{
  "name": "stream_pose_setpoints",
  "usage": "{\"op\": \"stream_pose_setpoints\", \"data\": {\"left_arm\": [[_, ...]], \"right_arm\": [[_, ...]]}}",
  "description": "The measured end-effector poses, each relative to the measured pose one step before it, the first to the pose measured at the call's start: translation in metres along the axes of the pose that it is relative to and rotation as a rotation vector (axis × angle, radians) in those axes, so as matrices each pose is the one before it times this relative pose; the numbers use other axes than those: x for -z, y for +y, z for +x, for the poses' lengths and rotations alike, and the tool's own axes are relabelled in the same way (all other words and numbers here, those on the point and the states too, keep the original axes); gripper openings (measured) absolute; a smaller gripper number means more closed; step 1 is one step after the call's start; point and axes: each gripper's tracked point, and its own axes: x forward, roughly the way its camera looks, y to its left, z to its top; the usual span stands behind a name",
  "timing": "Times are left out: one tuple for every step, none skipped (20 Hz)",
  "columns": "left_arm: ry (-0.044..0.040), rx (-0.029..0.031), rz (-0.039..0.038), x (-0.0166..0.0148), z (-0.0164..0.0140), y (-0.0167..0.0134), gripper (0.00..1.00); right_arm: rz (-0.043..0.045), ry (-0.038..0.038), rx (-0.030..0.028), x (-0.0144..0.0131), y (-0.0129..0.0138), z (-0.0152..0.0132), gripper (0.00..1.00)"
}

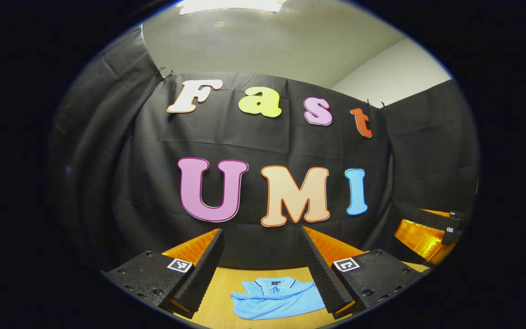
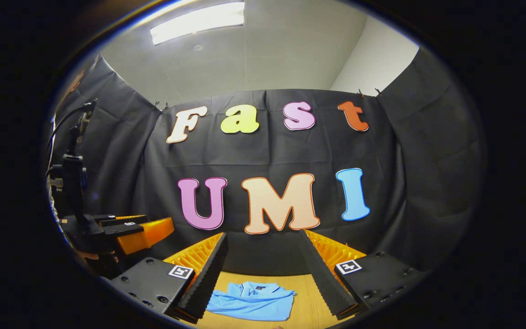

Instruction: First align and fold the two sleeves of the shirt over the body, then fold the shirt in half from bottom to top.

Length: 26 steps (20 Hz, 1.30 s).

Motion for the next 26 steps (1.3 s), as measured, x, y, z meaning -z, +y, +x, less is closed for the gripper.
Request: {"op": "stream_pose_setpoints", "data": {"left_arm": [[-0.00351, 0.00463, -0.00172, -0.00092, 0.00061, -0.00249, 0.96], [-0.00309, 0.00536, 0.0023, -0.00191, -0.00001, -0.00289, 0.95], [-0.00275, 0.00628, 0.00238, -0.00233, 0.0008, -0.00321, 0.95], [-0.00182, 0.00671, 0.00147, -0.00119, -0.00029, -0.00389, 0.95], [-0.00335, 0.00561, -0.00027, -0.00213, 0.00098, -0.00273, 0.95], [-0.00362, 0.00325, -0.00442, -0.00204, 0.00026, -0.00216, 0.95], [-0.00132, 0.00226, -0.00706, -0.00145, -0.00002, -0.00199, 0.94], [0.00219, 0.00276, -0.00979, -0.00104, -0.00019, -0.00253, 0.94], [0.00161, 0.00148, -0.0083, 0.00004, -0.00006, -0.00215, 0.95], [-0.00001, 0.00191, -0.00506, -0.0013, -0.00093, -0.00178, 0.95], [-0.00287, 0.00167, 0.00024, -0.00176, -0.00156, -0.00146, 0.95], [-0.0019, 0.00075, 0.0036, -0.00089, -0.00129, -0.00104, 0.95], [-0.00114, 0.00252, 0.00293, -0.00053, -0.00088, -0.00153, 0.95], [-0.00398, 0.00155, 0.00108, -0.00204, -0.00246, -0.00147, 0.95], [-0.00346, 0.0013, 0.00076, -0.00134, -0.00021, -0.00125, 0.95], [-0.00259, 0.00033, 0.00084, -0.00195, -0.00122, -0.00104, 0.95], [-0.00218, 0.00171, 0.00059, -0.00089, 0.00047, -0.00122, 0.95], [0.00068, 0.00118, 0.00006, -0.00029, -0.00141, -0.00053, 0.95], [-0.00183, 0.00188, 0.00072, -0.00121, 0.00003, -0.00159, 0.95], [-0.00116, 0.00112, 0.00126, -0.00135, -0.00036, -0.00067, 0.94], [-0.00142, 0.00153, 0.0016, -0.00058, 0.00002, -0.00152, 0.94], [-0.00193, 0.00205, 0.00049, -0.00069, -0.00088, -0.00134, 0.95], [-0.00256, 0.00231, -0.00075, -0.00062, 0.00029, -0.00119, 0.95], [-0.00075, 0.00043, -0.00068, -0.00109, 0.00016, -0.00051, 0.95], [-0.00047, -0.00092, -0.00142, -0.00012, 0.00052, -0.00038, 0.95], [-0.00015, 0.00116, -0.00204, -0.00044, -0.00029, -0.00045, 0.94]], "right_arm": [[-0.00476, -0.00186, 0.00017, -0.00116, 0.00009, -0.00098, 0.97], [-0.00336, -0.00204, 0.00031, -0.00014, 0.00007, -0.00173, 0.97], [-0.00187, -0.00126, 0.00061, -0.0014, -0.00121, -0.00166, 0.97], [-0.0008, 0.00113, 0.00118, -0.00004, -0.00036, -0.00185, 0.97], [0.00059, 0.00215, 0.00162, 0.00022, -0.00041, -0.00117, 0.97], [0.00058, 0.00085, 0.00127, -0.00056, -0.00058, -0.00211, 0.94], [-0.002, -0.00287, 0.00344, -0.00243, -0.00095, -0.00216, 0.97], [-0.00303, -0.00409, 0.00352, -0.00245, -0.00202, -0.00251, 0.97], [-0.00263, -0.00408, 0.00286, -0.00151, -0.00196, -0.00304, 0.94], [-0.00116, -0.00349, 0.0014, -0.00178, -0.00121, -0.00238, 0.97], [-0.00049, -0.00231, 0.00164, -0.00145, -0.00003, -0.00166, 0.97], [0.00059, -0.00101, 0.00097, -0.00117, -0.00069, -0.00196, 0.97], [0.00107, -0.0001, 0.00111, -0.00048, -0.00066, -0.00153, 0.94], [0.00218, -0.00091, -0.00014, -0.00094, -0.00062, -0.00165, 0.94], [0.00186, -0.00167, 0.0008, -0.00107, 0.00007, -0.00081, 0.94], [0.0007, -0.00365, 0.00065, -0.00147, -0.00061, -0.00189, 0.94], [-0.00066, -0.0039, 0.00019, -0.00183, -0.00081, -0.00086, 0.94], [-0.00201, -0.00187, 0.00054, -0.00092, -0.00032, -0.00105, 0.97], [-0.00062, -0.0017, 0.00021, -0.00053, 0.00066, -0.00027, 0.94], [0.00117, -0.00067, 0.00127, -0.00113, -0.00103, -0.00078, 0.94], [0.00298, -0.00211, 0.00116, -0.00089, -0.00099, -0.00034, 0.94], [0.00126, -0.00115, 0.00062, -0.00107, -0.00054, -0.0005, 0.94], [-0.00102, -0.00206, 0.0018, -0.00069, -0.00074, -0.00015, 0.94], [-0.00115, -0.0011, 0.00059, -0.00124, -0.00074, -0.00042, 0.94], [-0.00004, -0.00071, -0.00007, -0.00015, -0.00063, -0.00013, 0.94], [0.00058, -0.00057, -0.00079, -0.00038, 0.00007, -0.00082, 0.94]]}}
